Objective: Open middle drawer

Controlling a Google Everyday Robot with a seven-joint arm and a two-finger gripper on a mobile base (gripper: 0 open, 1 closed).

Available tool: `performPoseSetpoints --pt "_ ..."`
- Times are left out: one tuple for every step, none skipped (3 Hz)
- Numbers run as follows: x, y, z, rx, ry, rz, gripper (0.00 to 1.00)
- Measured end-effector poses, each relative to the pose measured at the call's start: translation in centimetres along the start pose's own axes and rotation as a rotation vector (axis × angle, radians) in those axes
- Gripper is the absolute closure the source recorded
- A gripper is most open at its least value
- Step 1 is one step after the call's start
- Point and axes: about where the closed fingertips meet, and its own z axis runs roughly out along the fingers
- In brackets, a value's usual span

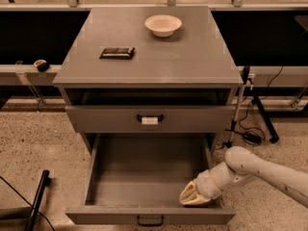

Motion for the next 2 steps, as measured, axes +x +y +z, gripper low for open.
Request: performPoseSetpoints --pt "-4.4 2.1 -3.9 0.093 -0.014 -0.11 1.0" --pt "-8.1 3.4 -7.2 0.195 -0.021 -0.146 0.73"
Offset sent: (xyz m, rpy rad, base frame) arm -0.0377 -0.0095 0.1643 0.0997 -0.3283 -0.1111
